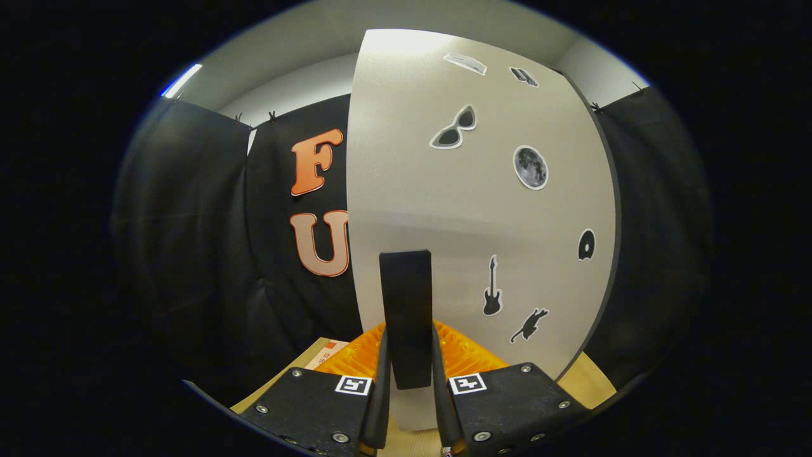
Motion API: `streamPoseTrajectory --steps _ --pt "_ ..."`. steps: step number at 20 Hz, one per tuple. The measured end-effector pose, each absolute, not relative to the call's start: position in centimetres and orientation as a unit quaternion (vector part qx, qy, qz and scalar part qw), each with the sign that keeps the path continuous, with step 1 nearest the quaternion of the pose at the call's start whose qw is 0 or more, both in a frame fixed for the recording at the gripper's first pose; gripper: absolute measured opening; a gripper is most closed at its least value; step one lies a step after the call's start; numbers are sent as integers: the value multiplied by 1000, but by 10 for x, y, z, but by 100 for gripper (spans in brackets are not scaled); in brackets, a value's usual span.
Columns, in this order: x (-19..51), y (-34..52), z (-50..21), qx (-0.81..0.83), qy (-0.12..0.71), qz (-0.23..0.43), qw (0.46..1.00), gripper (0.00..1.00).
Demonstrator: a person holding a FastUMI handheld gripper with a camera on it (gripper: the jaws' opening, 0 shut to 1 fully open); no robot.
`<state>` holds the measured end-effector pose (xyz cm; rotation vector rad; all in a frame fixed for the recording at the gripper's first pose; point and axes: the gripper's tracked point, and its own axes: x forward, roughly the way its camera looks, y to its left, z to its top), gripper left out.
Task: Open the shoe cabinet door, grab the shoes and put them into the shoe cabinet, then close the shoe cabinet door.
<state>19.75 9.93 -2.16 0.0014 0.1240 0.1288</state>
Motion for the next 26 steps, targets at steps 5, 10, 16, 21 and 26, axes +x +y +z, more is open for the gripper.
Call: streamPoseTrajectory --steps 5,10,16,21,26 --pt "168 78 -20 8 61 49 997 30" --pt "148 56 -20 13 60 41 997 29" --pt "124 23 -20 22 58 19 998 28" --pt "107 -11 -18 25 48 -15 998 28" --pt "95 -47 -17 18 41 -47 998 28"
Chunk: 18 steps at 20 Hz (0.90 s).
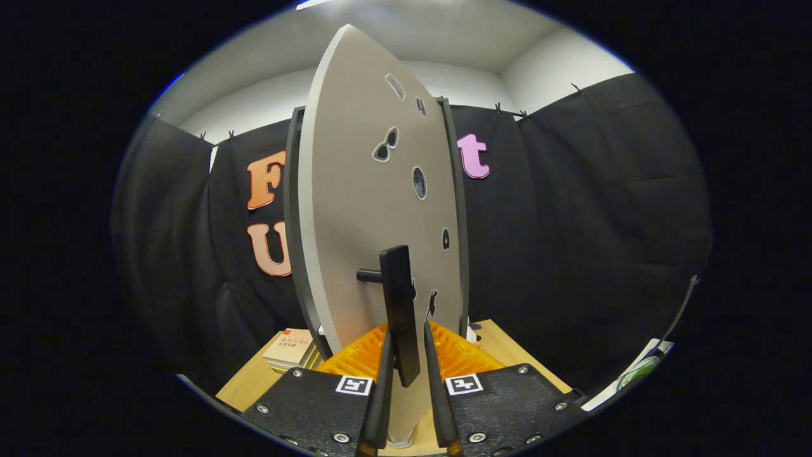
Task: Open the shoe cabinet door, grab the shoes and put them into the shoe cabinet, then close the shoe cabinet door.
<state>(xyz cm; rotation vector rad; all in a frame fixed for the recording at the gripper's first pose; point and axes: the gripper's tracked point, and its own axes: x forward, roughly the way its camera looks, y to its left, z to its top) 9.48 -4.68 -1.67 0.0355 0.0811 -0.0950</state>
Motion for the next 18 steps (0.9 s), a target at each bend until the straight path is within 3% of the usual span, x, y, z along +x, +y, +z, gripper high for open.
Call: streamPoseTrajectory --steps 18 --pt "63 -146 -17 26 28 -95 995 25"
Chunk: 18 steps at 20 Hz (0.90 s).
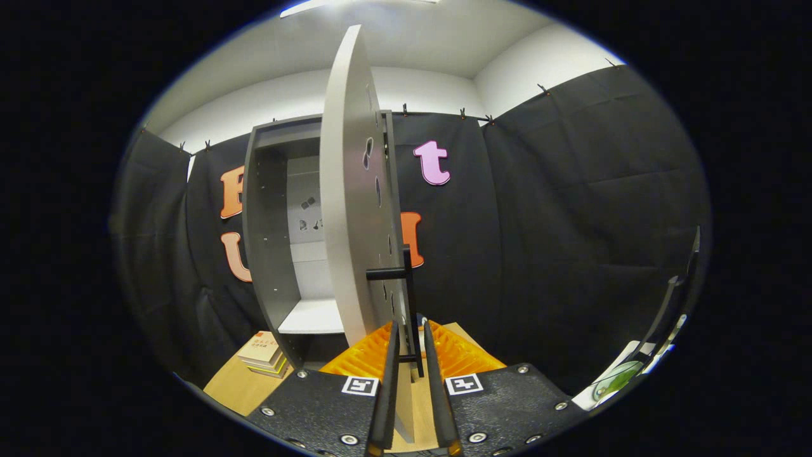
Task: Open the shoe cabinet door, grab the shoes and put them into the shoe cabinet, then close the shoe cabinet door.
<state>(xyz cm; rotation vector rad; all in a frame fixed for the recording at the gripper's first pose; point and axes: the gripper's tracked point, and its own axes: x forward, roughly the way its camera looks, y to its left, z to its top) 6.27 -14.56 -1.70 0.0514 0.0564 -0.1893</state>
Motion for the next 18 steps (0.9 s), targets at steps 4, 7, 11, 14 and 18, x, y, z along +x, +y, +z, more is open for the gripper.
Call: streamPoseTrajectory --steps 4,7,11,14,18 --pt "55 -155 -14 16 24 -112 993 21" --pt "50 -162 -15 12 29 -124 992 21" --pt "41 -163 -13 14 26 -131 991 21" --pt "36 -148 -7 16 22 -118 993 22" --pt "37 -125 -4 1 24 -99 995 22"
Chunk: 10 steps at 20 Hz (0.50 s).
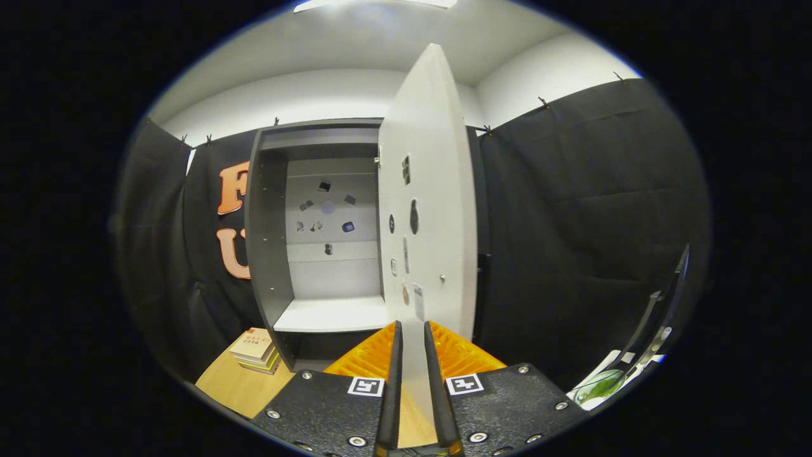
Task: Open the shoe cabinet door, grab the shoes and put them into the shoe cabinet, then close the shoe cabinet door.
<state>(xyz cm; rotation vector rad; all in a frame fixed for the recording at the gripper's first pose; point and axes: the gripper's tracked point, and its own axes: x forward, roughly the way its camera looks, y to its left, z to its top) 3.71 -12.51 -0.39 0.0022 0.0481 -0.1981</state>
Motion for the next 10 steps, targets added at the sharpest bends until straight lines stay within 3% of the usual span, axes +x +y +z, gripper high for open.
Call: streamPoseTrajectory --steps 10 --pt "55 -62 -19 -4 43 -37 998 22"
